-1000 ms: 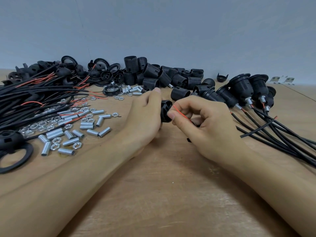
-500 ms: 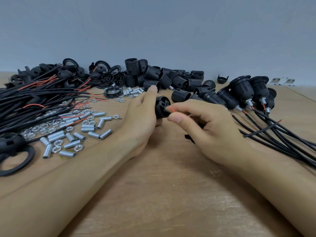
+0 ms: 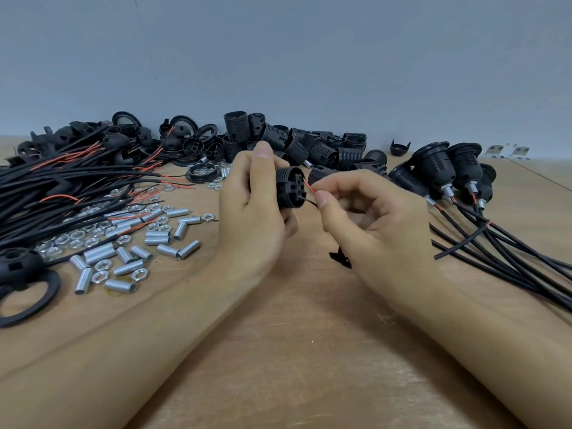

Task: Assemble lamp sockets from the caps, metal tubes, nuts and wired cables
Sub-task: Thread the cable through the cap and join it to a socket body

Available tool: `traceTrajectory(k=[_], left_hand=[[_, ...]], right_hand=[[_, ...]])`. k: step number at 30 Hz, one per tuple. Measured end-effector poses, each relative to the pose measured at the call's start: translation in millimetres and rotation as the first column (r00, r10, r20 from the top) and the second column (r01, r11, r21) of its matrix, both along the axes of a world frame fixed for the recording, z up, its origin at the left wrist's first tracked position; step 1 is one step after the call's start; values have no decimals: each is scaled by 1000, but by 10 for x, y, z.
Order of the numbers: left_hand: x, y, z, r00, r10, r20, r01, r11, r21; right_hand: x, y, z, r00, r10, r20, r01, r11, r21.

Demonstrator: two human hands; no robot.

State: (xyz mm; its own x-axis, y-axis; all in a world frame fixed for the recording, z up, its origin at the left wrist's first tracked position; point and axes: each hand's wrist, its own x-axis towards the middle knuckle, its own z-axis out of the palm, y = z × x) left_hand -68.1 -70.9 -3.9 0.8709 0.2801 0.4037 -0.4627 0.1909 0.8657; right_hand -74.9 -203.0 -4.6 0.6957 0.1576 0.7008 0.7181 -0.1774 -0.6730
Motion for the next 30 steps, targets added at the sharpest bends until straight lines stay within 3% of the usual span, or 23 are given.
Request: traceTrajectory(k=[11, 17, 30], left_hand=[[-2, -1, -19, 1000, -12, -11, 13, 997, 71], [-31, -31, -23, 1000, -9, -6, 9, 997, 78], [-45, -19, -34, 1000, 21, 0, -21, 989, 149]], right_hand=[[16, -51, 31, 999, -46, 3, 46, 995, -87], [-11, -25, 33, 999, -42, -26, 42, 999, -17], [23, -41, 22, 998, -63, 14, 64, 994, -88]])
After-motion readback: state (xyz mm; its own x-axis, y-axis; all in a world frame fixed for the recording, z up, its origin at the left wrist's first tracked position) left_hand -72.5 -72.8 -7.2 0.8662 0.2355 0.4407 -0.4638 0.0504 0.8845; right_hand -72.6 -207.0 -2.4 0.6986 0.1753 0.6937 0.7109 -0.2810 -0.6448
